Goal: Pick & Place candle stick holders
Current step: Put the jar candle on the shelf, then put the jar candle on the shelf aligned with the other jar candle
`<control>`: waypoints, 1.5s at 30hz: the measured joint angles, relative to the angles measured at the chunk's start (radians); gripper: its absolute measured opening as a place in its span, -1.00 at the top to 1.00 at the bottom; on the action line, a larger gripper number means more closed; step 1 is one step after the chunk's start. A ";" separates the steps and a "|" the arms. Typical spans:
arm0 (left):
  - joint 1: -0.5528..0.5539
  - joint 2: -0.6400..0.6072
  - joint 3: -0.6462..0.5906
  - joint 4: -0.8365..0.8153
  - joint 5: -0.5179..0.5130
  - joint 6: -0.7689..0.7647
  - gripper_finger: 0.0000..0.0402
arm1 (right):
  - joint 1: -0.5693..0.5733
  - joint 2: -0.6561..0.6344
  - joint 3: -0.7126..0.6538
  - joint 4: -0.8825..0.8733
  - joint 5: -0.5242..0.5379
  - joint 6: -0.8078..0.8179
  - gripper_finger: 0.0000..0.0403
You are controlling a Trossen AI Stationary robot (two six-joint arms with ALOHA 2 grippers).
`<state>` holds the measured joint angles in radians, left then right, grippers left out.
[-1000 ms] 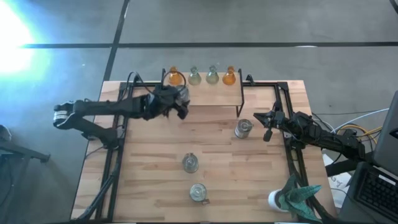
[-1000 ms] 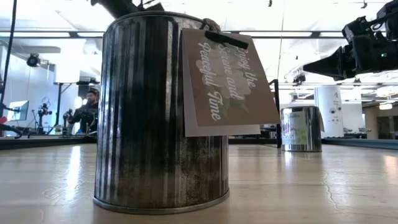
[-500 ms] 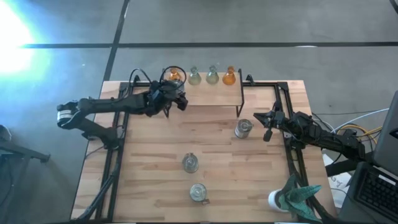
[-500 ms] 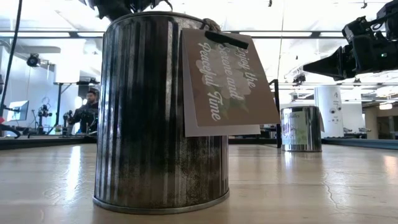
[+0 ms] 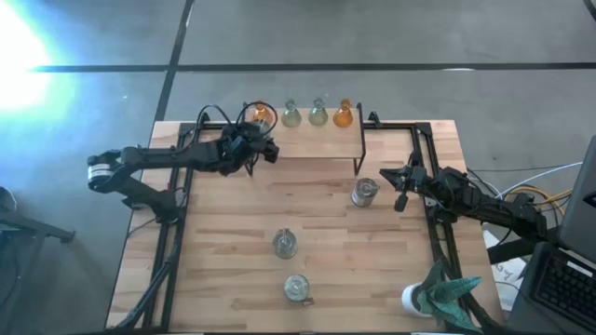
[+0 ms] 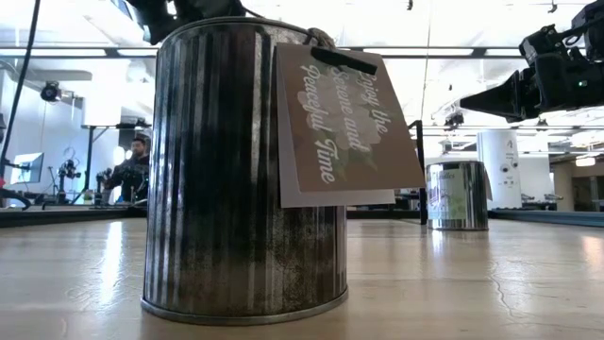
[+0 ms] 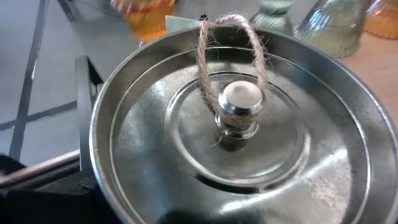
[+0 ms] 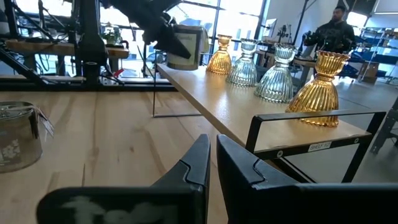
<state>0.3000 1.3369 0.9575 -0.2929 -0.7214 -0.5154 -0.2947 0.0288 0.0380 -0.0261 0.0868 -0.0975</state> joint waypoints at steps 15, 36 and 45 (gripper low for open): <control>0.025 0.005 -0.016 0.023 -0.004 -0.008 -0.81 | 0.000 0.000 0.000 0.000 0.000 0.000 0.89; 0.030 0.005 -0.062 0.127 0.016 0.032 -0.91 | 0.000 0.000 0.000 0.000 0.000 0.000 0.89; 0.031 0.005 -0.062 0.127 0.017 0.057 -0.98 | 0.000 0.000 0.000 0.000 0.000 0.000 0.89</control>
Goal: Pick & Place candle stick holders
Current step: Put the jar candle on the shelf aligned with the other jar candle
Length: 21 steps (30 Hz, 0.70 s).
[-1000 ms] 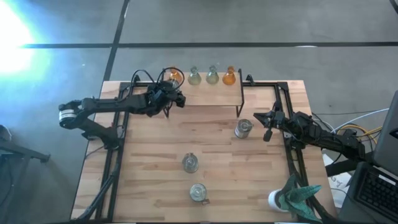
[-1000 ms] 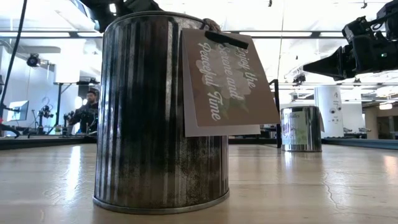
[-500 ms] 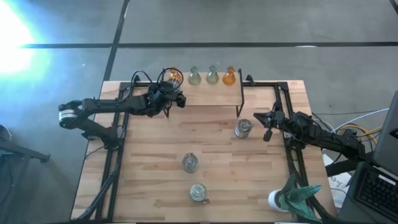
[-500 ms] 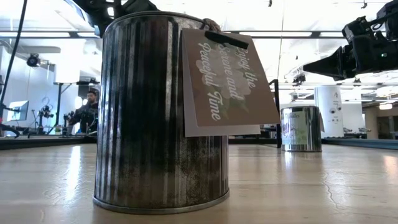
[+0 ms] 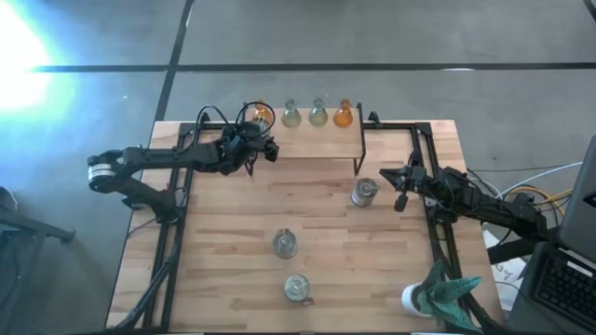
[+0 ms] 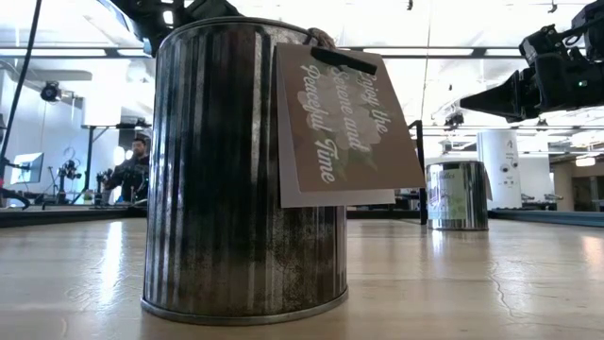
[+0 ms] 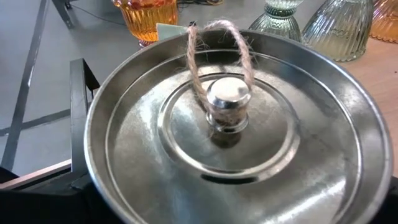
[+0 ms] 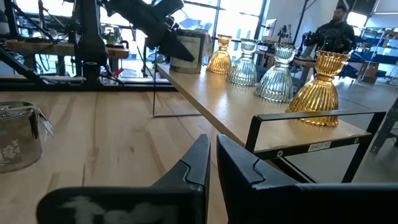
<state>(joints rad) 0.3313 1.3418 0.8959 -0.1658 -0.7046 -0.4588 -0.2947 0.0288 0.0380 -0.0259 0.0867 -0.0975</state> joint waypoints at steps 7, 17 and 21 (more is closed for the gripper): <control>0.000 -0.003 0.001 0.001 -0.016 0.048 -0.99 | 0.000 0.000 0.000 0.000 0.000 0.000 0.89; 0.001 -0.047 0.003 0.009 -0.068 0.106 -0.99 | 0.000 0.000 0.000 0.000 0.000 0.000 0.89; 0.000 -0.056 0.004 0.020 -0.076 0.109 -0.99 | 0.000 0.000 0.000 0.000 0.000 0.000 0.89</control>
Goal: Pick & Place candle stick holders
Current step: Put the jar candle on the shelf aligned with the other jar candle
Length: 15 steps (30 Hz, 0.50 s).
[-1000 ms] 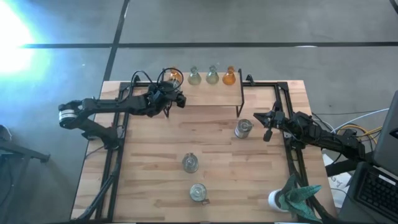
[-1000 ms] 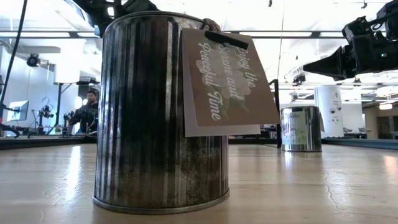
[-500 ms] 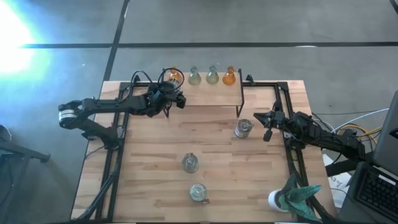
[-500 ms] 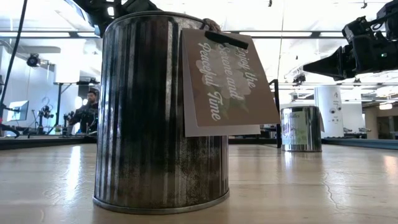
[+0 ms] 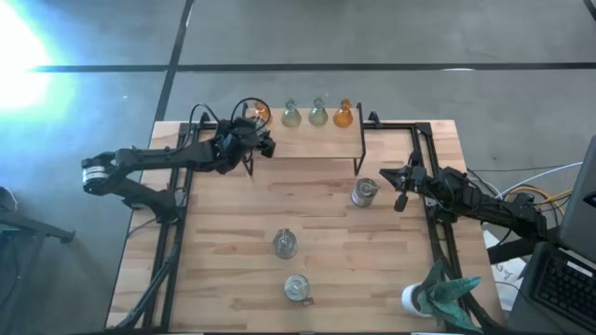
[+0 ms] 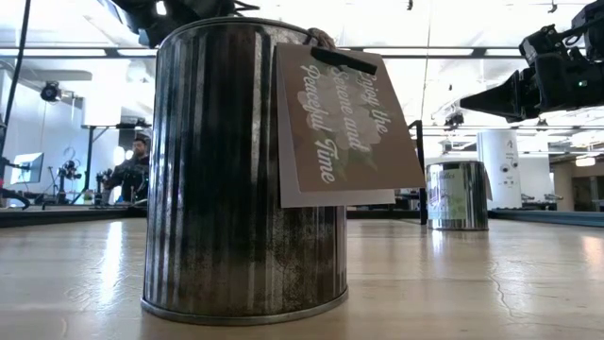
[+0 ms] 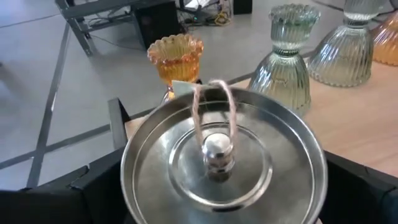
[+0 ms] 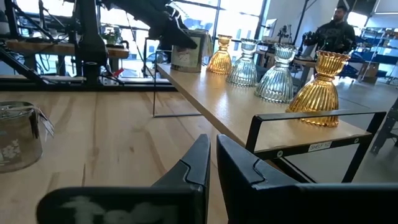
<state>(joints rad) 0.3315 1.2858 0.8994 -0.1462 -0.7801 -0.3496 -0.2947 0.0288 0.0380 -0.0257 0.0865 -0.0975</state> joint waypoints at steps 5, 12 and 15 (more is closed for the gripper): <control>-0.006 0.000 0.020 0.022 0.000 0.039 -0.99 | 0.000 0.000 0.000 0.000 -0.004 0.000 0.89; -0.006 -0.007 0.053 0.024 0.000 0.088 -0.99 | 0.000 0.000 0.000 0.000 -0.004 0.000 0.89; -0.006 -0.021 0.065 0.024 -0.001 0.123 -0.99 | 0.000 0.000 0.000 0.000 -0.005 0.000 0.89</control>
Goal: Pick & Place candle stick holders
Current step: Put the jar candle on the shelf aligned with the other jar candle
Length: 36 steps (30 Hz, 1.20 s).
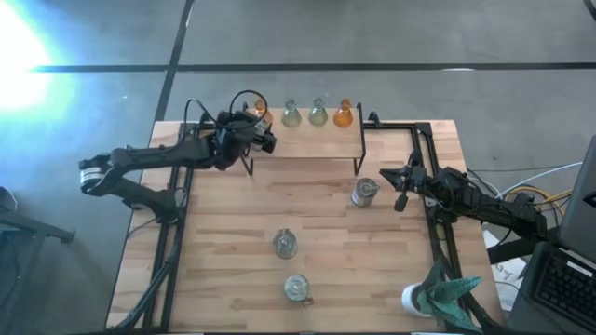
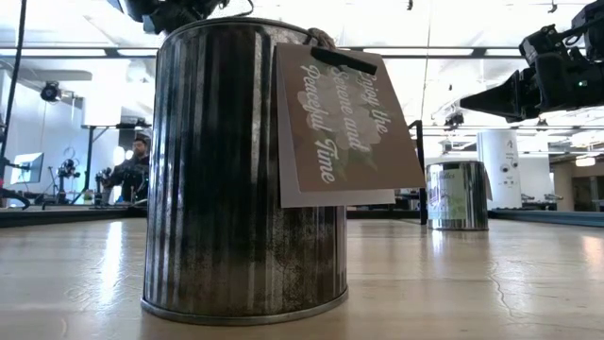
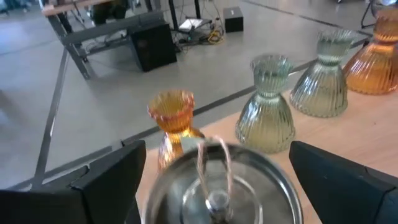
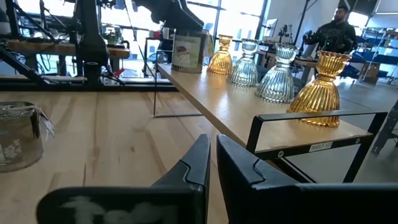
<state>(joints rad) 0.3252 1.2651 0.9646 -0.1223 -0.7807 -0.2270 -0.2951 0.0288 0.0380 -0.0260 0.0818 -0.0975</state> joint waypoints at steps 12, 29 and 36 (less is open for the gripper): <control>-0.041 -0.210 0.023 -0.047 0.101 0.161 -0.99 | 0.000 0.000 0.000 0.000 -0.002 0.000 0.89; -0.190 -0.353 -0.193 -0.104 1.204 0.145 -0.99 | 0.000 0.000 0.000 0.000 -0.003 0.000 0.89; -0.382 -0.333 -0.241 -0.047 0.858 0.075 -0.99 | 0.000 0.000 0.000 0.000 -0.003 0.000 0.89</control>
<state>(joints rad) -0.0569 0.9323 0.7240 -0.1688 0.0775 -0.1522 -0.2949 0.0288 0.0380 -0.0257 0.0792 -0.0975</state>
